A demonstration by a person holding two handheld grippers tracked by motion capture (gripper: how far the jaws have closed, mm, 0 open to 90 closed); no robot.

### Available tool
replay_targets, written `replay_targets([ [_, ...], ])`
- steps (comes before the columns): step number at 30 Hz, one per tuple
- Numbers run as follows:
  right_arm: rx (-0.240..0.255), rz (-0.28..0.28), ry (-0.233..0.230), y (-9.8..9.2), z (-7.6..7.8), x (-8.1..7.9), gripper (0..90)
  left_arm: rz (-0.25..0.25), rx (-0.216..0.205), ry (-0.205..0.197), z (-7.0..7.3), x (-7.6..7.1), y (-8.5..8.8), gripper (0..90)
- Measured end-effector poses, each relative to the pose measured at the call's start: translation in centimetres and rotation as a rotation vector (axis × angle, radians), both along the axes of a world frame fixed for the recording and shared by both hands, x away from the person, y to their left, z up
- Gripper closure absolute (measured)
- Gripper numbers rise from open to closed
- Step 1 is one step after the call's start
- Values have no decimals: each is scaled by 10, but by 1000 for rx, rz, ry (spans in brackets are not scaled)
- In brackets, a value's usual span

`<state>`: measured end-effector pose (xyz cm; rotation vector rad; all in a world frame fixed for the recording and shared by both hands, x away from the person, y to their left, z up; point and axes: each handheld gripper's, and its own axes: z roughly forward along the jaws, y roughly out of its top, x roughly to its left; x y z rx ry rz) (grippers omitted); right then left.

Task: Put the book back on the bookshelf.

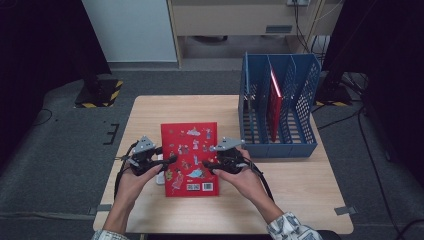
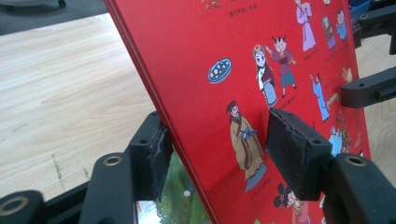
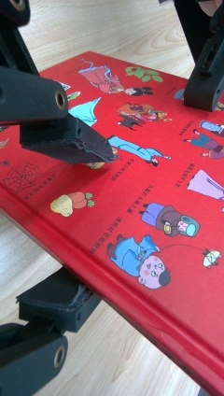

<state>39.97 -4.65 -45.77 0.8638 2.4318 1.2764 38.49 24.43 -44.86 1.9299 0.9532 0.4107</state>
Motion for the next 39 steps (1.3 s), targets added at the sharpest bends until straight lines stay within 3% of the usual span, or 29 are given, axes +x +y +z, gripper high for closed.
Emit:
replay_targets([
  [18, -3, -23, -3, -1, 13, 9, 420, -3, 27, -20, 14, 5, -4, 466],
  [23, 1, -29, -8, -3, 17, 10, 439, -11, 53, -34, 19, 4, -6, 479],
  [39, 1, -15, -4, -3, 25, 10, 462, -32, 16, -9, 26, 2, 1, 528],
])
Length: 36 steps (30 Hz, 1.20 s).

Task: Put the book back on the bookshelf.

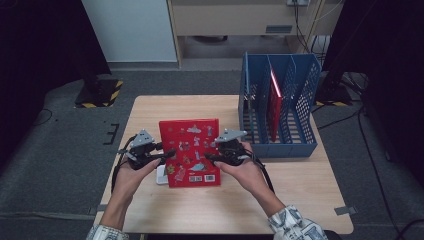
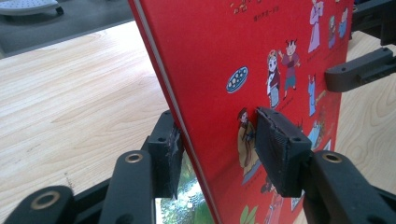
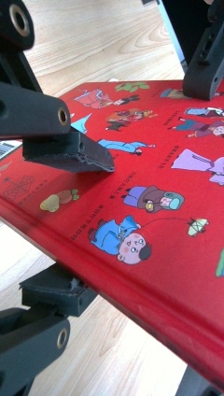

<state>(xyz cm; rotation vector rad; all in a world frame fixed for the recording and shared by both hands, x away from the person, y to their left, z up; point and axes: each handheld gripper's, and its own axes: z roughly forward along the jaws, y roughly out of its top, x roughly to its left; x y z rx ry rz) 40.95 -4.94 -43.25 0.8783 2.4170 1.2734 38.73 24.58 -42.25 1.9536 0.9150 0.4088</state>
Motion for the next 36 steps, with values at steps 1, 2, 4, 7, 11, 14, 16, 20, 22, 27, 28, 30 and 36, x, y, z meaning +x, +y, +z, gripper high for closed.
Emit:
replay_targets([
  [1, 3, -1, 5, 0, 1, 0, 463, -2, 1, -1, 2, -1, 0, 535],
  [2, 6, -1, 5, 0, 3, 0, 463, -3, 1, -4, 3, -1, 1, 539],
  [4, 20, -2, 8, 0, 6, 0, 469, -5, 0, -13, 7, -3, 1, 545],
  [7, 48, -6, 17, -2, 11, 1, 470, -16, -13, -25, 11, -4, 3, 558],
  [11, 59, 2, 28, -2, 17, 1, 480, -16, -12, -26, 17, -6, 4, 564],
  [14, 65, 9, 22, -2, 23, 1, 505, -14, -8, -36, 22, -5, 5, 566],
  [16, 61, 11, 6, -1, 28, 2, 510, -17, 4, -35, 25, -4, 4, 566],
  [20, 14, 11, -32, 5, 33, 4, 479, -17, 41, -43, 26, 0, 1, 560],
  [22, 25, 7, -19, 6, 33, 9, 494, -4, 16, -36, 25, 6, 4, 558],
  [27, 49, 11, -13, 7, 31, 12, 521, 2, -16, -39, 22, 11, 10, 550],
  [28, 52, 11, -15, 8, 31, 13, 523, 4, -19, -44, 21, 11, 10, 549],
  [30, 57, 9, -18, 8, 30, 13, 532, 12, -29, -53, 19, 12, 11, 543],
  [36, 78, 23, -18, 6, 30, 9, 588, 39, -56, -65, 15, 17, 12, 520],
])
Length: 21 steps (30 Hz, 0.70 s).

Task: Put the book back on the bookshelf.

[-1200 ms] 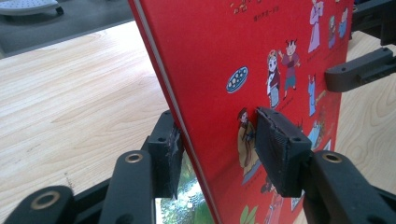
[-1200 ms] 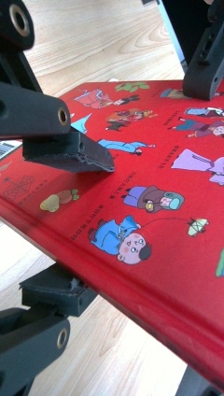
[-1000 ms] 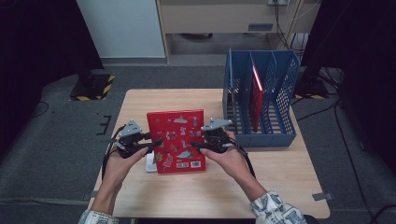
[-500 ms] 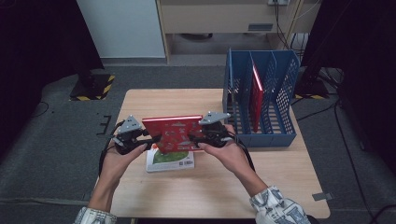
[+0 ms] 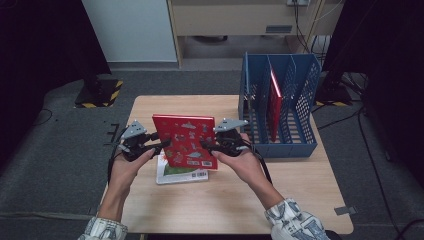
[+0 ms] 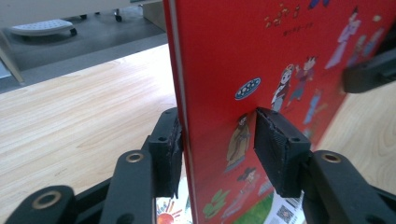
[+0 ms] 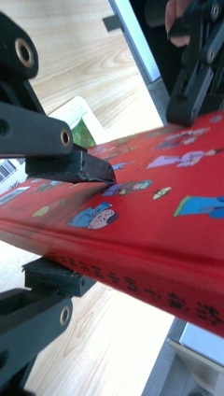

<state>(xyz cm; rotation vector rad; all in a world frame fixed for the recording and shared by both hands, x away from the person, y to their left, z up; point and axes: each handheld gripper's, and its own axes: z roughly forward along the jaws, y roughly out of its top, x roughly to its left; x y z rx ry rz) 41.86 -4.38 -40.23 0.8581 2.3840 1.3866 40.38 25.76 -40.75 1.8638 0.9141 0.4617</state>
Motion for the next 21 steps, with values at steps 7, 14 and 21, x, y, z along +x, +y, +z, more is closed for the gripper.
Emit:
replay_targets([
  [7, 19, 40, -7, 1, 1, -11, 660, -3, -7, -6, -2, 2, -4, 442],
  [14, 25, 52, -31, 0, -3, -17, 683, -10, 9, -9, 0, 1, -7, 428],
  [21, 11, 40, -55, 9, -2, -13, 686, 12, 33, -16, 2, 8, -2, 425],
])
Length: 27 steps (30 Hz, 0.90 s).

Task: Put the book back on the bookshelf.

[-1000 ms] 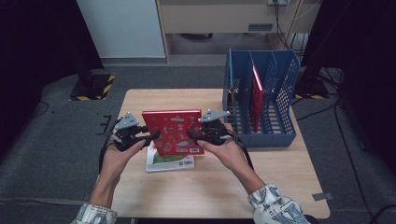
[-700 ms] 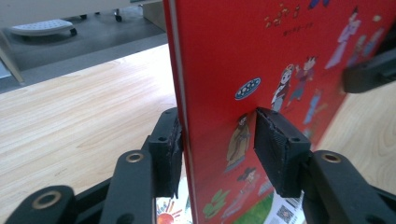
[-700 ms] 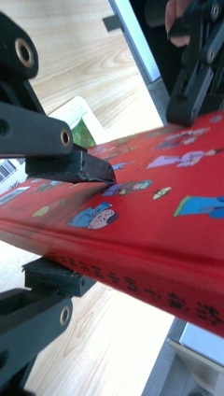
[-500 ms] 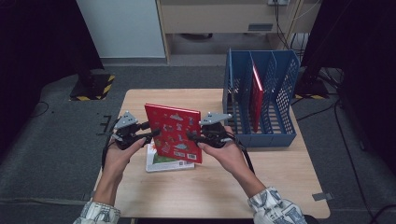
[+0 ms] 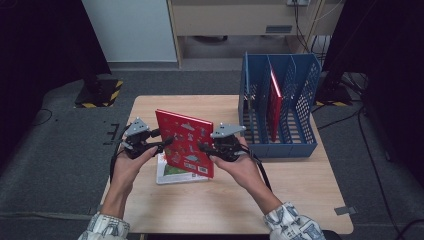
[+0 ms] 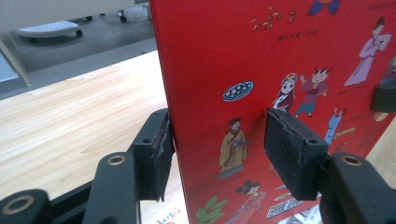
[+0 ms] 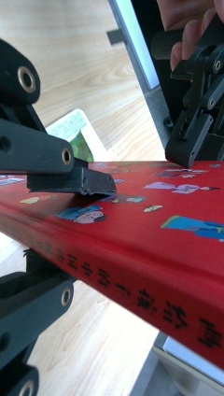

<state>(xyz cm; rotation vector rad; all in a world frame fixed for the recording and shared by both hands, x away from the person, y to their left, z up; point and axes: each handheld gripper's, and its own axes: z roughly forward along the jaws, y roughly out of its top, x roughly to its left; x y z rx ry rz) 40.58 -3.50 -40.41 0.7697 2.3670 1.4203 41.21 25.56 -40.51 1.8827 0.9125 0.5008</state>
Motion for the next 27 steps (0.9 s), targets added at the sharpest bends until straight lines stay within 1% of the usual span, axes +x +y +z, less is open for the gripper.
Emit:
replay_targets([
  [2, -14, 0, -23, 4, 0, -1, 687, 0, 3, -7, 0, 0, 3, 424],
  [4, -15, 5, -36, 7, 1, -2, 694, -1, -4, -14, -1, -1, 7, 422],
  [5, -11, 11, -41, 8, 1, -2, 700, 0, -14, -18, -2, -1, 8, 419],
  [6, -7, 15, -42, 10, 2, -3, 706, 3, -37, -24, -3, -2, 9, 406],
  [7, -2, 22, -42, 11, 3, -5, 713, 6, -49, -31, -3, -3, 10, 381],
  [8, -4, 26, -45, 11, 3, -6, 716, 5, -55, -37, -3, -3, 10, 367],
  [9, -1, 33, -48, 12, 4, -7, 719, 1, -60, -35, -4, -4, 10, 361],
  [12, 7, 46, -52, 13, 6, -11, 732, -13, -48, -34, -5, -6, 9, 340],
  [15, 7, 67, -53, 14, 7, -14, 747, -26, -52, -33, -6, -7, 7, 298],
  [18, 8, 70, -58, 15, 7, -15, 749, -28, -56, -29, -8, -7, 8, 257],
  [23, 25, 80, -53, 15, 9, -15, 748, -48, -65, -20, -9, -8, 8, 252],
  [25, 24, 90, -55, 16, 11, -15, 749, -60, -60, -17, -9, -9, 6, 253],
  [27, 33, 97, -57, 16, 13, -15, 727, -64, -52, -16, -10, -9, 5, 269],
])
